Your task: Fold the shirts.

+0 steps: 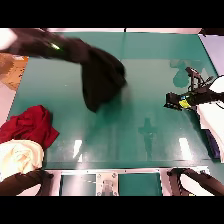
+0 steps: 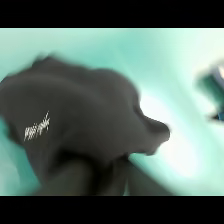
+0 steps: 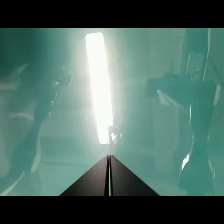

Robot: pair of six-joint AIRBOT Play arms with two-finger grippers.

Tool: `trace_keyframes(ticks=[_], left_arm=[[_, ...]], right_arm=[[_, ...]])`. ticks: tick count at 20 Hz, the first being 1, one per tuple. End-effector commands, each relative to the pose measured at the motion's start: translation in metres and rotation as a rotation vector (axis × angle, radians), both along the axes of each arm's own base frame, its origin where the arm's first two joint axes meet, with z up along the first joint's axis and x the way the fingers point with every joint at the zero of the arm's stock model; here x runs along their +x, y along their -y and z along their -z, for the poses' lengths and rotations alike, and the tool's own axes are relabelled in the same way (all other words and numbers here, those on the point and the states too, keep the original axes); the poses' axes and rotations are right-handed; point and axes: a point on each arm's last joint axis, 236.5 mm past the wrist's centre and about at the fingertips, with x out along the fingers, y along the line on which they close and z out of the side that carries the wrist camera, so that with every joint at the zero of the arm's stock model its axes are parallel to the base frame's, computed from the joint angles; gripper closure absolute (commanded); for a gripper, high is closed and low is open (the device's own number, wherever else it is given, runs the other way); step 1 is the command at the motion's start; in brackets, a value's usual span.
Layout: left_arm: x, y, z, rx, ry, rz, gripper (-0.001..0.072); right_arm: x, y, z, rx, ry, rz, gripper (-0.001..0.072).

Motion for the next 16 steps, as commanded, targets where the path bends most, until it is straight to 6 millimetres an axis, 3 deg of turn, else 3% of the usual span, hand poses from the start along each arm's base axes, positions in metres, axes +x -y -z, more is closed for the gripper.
trace_keyframes(ticks=[1, 2, 4, 7, 10, 12, 16], left_arm=[[-0.029, 0.042, 0.080, 0.063, -0.235, 0.088, 0.0020], [-0.030, 0.040, 0.095, 0.092, -0.274, 0.094, 0.0005], [-0.018, 0.022, 0.100, 0.099, -0.295, 0.054, 0.0003], [0.005, -0.024, 0.106, 0.100, -0.335, -0.049, 0.0003], [-0.002, -0.058, 0.143, 0.135, -0.460, -0.104, 0.0003], [-0.028, -0.058, 0.181, 0.153, -0.574, -0.091, 0.0003], [-0.101, -0.030, 0.254, 0.132, -0.775, 0.000, 0.0003]], right_arm=[[-0.005, -0.002, -0.002, 0.012, -0.020, -0.009, 0.0424], [-0.007, -0.002, -0.001, 0.013, -0.029, -0.012, 0.0387], [-0.009, -0.003, -0.001, 0.014, -0.035, -0.013, 0.0371], [-0.006, 0.004, 0.004, 0.042, -0.053, 0.025, 0.0344], [0.013, 0.002, 0.010, 0.216, -0.044, 0.061, 0.0324], [0.035, 0.001, 0.019, 0.360, -0.025, 0.103, 0.0200], [0.079, 0.003, 0.066, 0.433, -0.050, 0.151, 0.0198]])
